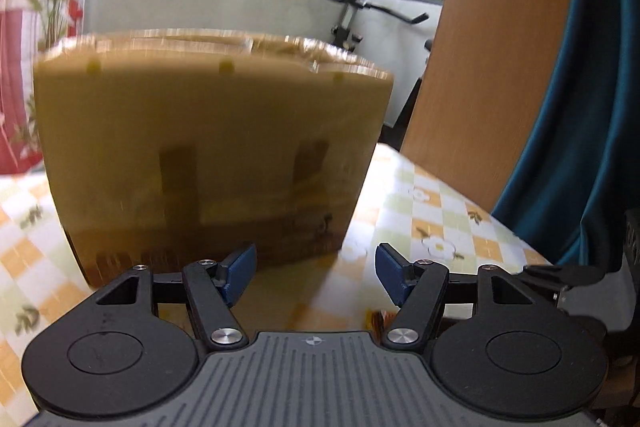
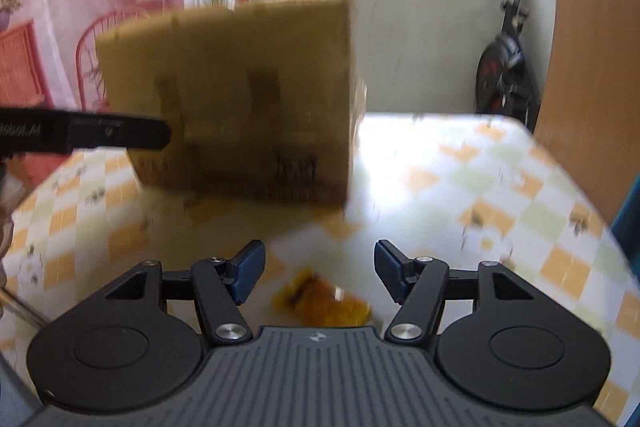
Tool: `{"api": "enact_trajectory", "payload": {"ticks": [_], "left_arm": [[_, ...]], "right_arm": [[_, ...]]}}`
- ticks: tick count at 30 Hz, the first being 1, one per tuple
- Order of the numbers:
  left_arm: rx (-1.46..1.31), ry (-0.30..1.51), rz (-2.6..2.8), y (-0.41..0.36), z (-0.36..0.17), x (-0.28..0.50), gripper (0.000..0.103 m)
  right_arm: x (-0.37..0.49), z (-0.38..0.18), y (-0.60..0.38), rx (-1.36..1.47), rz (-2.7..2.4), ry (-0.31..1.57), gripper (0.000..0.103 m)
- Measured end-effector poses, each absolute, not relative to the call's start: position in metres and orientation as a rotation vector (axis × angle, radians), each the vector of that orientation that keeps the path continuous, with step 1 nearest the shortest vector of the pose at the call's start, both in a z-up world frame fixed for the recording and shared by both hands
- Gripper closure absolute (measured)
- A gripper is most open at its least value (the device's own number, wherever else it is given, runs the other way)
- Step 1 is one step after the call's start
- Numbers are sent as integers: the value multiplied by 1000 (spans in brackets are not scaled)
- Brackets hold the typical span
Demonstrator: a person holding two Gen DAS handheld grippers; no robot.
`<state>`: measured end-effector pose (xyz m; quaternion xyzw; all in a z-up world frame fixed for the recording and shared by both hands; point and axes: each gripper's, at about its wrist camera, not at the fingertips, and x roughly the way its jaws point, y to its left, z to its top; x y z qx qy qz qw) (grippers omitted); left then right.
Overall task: Organize snacks
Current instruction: 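Move the left tool to the orange sausage while the right tool reaches the yellow candy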
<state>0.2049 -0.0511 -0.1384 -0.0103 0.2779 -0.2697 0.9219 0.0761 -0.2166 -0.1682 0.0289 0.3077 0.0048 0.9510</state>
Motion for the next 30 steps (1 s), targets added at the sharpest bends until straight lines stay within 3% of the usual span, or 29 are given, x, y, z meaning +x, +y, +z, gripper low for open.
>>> {"api": "enact_trajectory", "payload": {"ticks": [12,14,16,20,30], "left_arm": [[-114,712,-502,-35,-197,192,36],[-114,714,-501,-35,-199,192,36],[-116,711,-499,-33,-200,191,36],[-124,706,-485,-28,-199,190,36],[-176,718,-394,-5,-200,200,43]], "right_arm": [[64,-207,-204,-56,65,816,41],[63,-211,-201,-72,82,835,45],[65,-211,-203,-45,103,827,64],[79,-214,-199,-11,136,830,91],[140,-222,-155,1,273,804,91]]}}
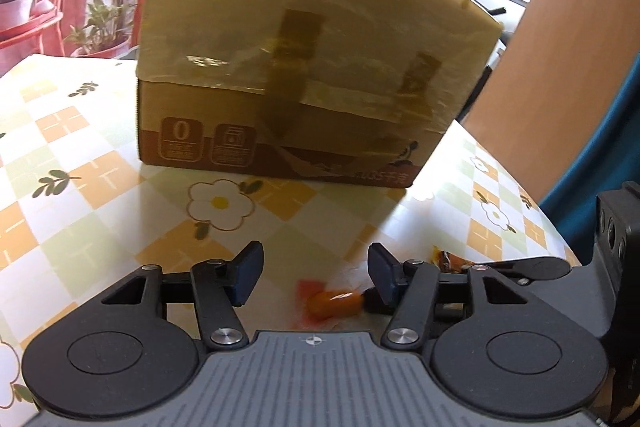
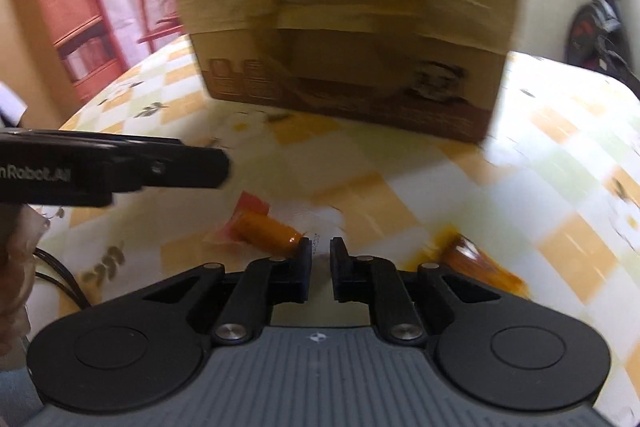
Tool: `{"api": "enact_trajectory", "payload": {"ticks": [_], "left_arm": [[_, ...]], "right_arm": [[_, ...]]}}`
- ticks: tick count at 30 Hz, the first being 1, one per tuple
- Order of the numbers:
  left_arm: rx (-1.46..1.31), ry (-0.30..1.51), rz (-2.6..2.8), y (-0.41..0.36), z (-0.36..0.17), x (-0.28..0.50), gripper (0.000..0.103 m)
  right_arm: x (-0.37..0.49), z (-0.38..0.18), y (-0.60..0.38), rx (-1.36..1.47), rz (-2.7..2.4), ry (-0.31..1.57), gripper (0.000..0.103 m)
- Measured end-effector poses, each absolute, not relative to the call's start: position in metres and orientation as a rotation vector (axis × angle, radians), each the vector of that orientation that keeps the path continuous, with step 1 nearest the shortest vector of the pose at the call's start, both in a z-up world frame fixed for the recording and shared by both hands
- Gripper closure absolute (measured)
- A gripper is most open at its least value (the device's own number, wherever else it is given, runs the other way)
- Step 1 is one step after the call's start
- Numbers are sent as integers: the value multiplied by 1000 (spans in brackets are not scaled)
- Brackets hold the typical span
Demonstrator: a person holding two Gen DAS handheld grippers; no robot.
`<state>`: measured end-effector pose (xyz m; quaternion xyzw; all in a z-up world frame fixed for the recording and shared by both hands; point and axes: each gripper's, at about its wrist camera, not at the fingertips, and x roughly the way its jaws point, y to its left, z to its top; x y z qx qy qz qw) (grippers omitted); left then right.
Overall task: Organize snacks
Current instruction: 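Move the left tool to the orange sausage while the right tool reaches the yellow candy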
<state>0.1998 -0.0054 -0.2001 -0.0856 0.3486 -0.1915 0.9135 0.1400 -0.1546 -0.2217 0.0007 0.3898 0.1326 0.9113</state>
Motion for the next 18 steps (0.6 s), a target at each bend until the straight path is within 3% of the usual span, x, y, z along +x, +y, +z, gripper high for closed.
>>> {"api": "enact_trajectory", "payload": {"ticks": [6,11,16,18], "left_arm": [[-187,727,-389,0,-203,203,48],[-199,714,-427,-2,-204,198,51],[-206,723,-424,-3,-210,195,51],[-209,729,-420,-2,-211,195,51]], "right_arm": [[136,-220,-153,30,317,774,87],[112,-205,-182,24,210,739,72],[100,-200,-201,-101,119,754,41],[100,-206,-208,-118,113,768,40]]}}
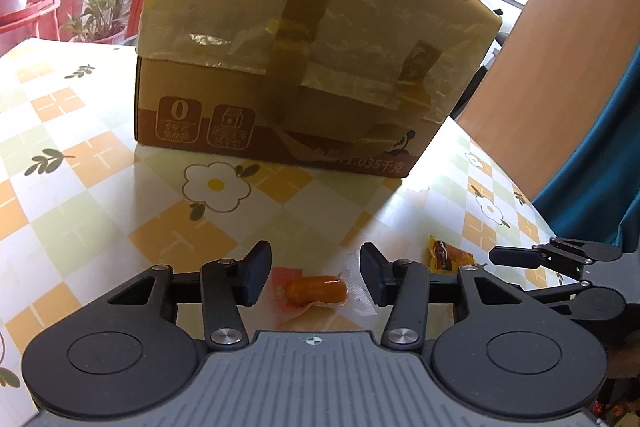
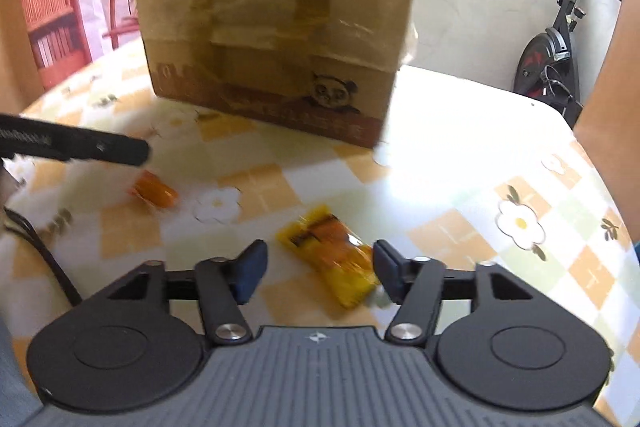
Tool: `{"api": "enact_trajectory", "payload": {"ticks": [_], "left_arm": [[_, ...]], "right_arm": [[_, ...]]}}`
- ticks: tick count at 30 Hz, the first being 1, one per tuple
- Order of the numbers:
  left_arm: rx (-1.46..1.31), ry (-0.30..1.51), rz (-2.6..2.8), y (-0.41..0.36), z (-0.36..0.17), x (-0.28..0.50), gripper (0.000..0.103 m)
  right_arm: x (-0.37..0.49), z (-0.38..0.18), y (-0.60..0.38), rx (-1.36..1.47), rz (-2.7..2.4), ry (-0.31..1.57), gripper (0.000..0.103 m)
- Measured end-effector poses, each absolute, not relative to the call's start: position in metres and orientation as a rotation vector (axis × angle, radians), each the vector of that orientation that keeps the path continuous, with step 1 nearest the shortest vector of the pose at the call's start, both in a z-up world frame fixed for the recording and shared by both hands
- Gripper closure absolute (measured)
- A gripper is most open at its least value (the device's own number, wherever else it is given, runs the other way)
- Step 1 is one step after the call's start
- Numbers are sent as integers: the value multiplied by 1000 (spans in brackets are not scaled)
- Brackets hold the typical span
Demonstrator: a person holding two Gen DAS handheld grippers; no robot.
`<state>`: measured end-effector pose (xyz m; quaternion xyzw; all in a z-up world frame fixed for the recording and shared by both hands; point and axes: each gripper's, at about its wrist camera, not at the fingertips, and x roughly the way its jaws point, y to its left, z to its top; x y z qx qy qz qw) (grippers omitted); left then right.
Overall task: Organize snacks
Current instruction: 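Move the left tool to the orange sausage while the right tool reaches the yellow candy, then close the left tool on the sausage while the right tool closes on the yellow candy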
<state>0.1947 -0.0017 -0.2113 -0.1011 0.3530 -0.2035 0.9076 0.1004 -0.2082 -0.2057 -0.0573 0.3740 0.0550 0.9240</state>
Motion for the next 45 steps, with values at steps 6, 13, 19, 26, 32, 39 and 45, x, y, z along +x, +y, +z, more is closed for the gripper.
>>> {"api": "enact_trajectory", "payload": {"ticks": [6,13,19,26,32,39,45], "left_arm": [[-217,732,-417,2,-213,194,51],[-209,744,-435,-2,-217,194,51],[-186,763,-416,-9,-220,190,52],[-123,780,-388,-23,-226,192,52],[-41,748,-363,-36,-229,197,50],[13,716,-320,-35,-225,195,61],[-53,716,-233,-10,-223,201,61]], "right_arm": [[113,-224,-220,-184,128,772,40],[124,-227,-235,-69,156,741,63],[133,-231,-219,0,134,698,64],[131,-236,-207,-42,120,673,64],[129,-237,-207,-38,125,664,64],[128,-237,-207,-38,126,663,64],[128,-237,-207,-46,125,661,64]]}}
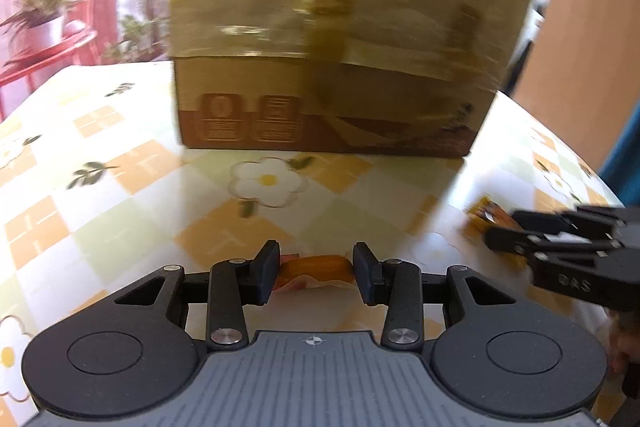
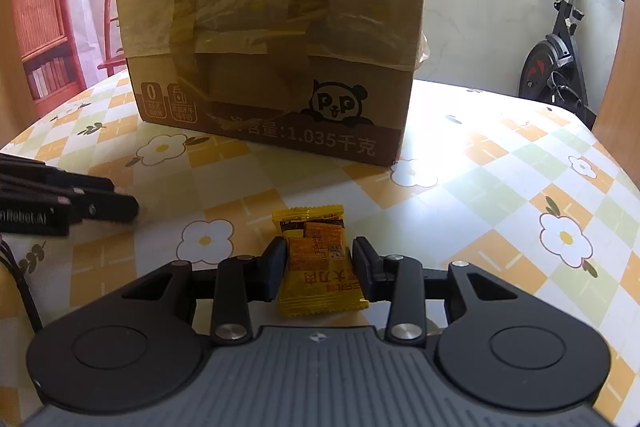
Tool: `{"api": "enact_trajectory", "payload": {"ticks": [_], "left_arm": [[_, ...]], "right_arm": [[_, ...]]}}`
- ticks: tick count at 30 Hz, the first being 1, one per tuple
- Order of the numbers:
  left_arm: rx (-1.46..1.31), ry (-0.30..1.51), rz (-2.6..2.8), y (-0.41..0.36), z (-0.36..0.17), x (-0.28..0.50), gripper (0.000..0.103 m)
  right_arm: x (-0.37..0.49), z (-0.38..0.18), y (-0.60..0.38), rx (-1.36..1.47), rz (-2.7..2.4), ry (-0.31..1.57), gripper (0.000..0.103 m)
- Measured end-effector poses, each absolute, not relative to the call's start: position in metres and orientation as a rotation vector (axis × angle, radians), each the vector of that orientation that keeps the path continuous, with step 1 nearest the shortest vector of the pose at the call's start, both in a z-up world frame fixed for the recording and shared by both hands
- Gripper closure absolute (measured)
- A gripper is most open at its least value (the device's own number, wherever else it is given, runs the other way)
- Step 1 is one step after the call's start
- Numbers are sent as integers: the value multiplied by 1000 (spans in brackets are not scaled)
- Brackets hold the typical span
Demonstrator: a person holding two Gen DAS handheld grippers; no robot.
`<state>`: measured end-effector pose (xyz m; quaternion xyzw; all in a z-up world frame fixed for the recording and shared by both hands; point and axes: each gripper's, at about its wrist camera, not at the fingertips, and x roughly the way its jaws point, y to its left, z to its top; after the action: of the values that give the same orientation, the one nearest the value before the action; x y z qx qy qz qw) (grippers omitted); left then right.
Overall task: Organize snacks
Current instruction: 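Close the left tool on the sausage while the right tool closes on the yellow candy, then carry the sausage with the left tool while the right tool carries the candy over the box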
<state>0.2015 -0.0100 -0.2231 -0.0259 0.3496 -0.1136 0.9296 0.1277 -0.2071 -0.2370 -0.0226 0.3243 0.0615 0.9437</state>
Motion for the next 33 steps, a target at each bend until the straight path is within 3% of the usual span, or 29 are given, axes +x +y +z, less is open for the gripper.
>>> {"api": "enact_trajectory", "payload": {"ticks": [22,33], "left_arm": [[-139,589,-249,13,-176,201,61],[-101,389,-351,15,-79,208,60]], "right_arm": [[126,-229,-209,-21,135,646,67],[120,-129,-203,15,224,401,67]]}}
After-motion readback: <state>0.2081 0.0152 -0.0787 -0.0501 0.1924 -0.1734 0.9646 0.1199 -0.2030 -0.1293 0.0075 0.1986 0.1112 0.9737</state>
